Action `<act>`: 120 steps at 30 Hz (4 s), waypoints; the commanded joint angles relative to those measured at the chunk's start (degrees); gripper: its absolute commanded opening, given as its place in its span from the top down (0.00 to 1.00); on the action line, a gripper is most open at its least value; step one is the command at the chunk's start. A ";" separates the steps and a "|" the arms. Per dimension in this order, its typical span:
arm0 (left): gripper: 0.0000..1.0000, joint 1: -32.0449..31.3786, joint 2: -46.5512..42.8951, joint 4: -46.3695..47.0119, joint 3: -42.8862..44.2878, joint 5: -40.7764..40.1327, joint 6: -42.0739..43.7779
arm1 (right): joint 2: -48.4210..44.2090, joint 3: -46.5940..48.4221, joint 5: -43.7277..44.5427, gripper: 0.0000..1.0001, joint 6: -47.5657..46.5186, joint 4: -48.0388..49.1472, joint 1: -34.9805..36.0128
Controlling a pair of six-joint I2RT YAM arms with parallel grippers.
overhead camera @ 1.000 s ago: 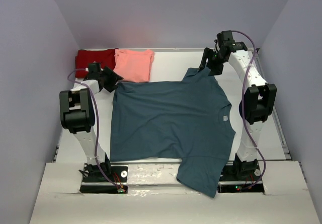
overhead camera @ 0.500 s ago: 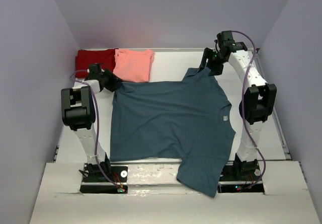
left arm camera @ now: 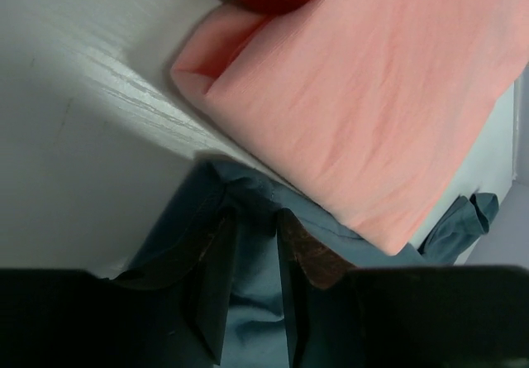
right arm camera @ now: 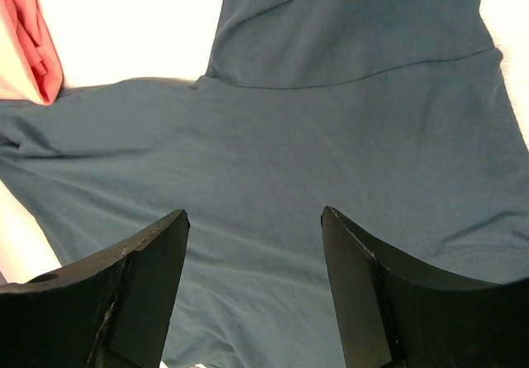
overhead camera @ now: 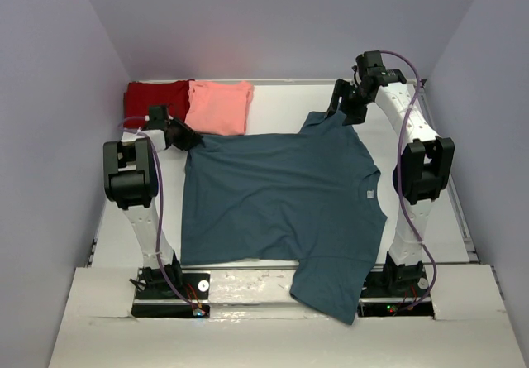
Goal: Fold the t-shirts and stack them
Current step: Grap the side of the flattened tshirt furthest away from the robot with both arms
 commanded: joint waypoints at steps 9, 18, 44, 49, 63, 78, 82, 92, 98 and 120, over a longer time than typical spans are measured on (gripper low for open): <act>0.52 0.13 -0.61 -1.06 3.28 -1.61 0.45 | -3.18 0.69 -0.09 0.28 0.35 0.97 -0.27; 1.00 0.04 -0.34 -1.24 2.32 -1.52 -0.52 | -1.52 2.79 1.32 0.28 0.00 1.32 -0.27; 1.00 0.04 -10.97 -9.76 0.30 -0.46 3.52 | 18.96 18.96 2.99 0.35 2.20 7.21 -0.80; 1.00 0.13 -11.77 -11.17 0.39 -0.38 4.40 | 21.25 21.78 2.82 0.34 2.46 7.47 -0.80; 1.00 0.13 -15.28 -14.60 -1.11 -0.46 6.78 | 25.56 20.82 3.43 0.34 2.46 12.92 -0.80; 1.00 0.13 -17.48 -14.77 -3.57 0.33 8.18 | 25.91 19.93 6.60 0.34 1.76 17.49 -0.80; 1.00 0.13 -18.53 -15.48 -4.80 0.59 8.80 | 28.10 21.43 5.11 0.34 2.63 19.59 -0.80; 1.00 0.13 -21.96 -15.39 -9.71 2.87 9.50 | 33.29 22.48 1.50 0.34 7.38 27.06 -0.80; 1.00 0.13 -24.86 -17.67 -11.12 2.35 11.43 | 34.08 21.25 1.84 0.34 9.93 31.90 -0.80; 1.00 0.13 -25.48 -17.68 -13.15 2.96 12.66 | 37.60 17.74 3.77 0.29 21.71 47.80 -3.44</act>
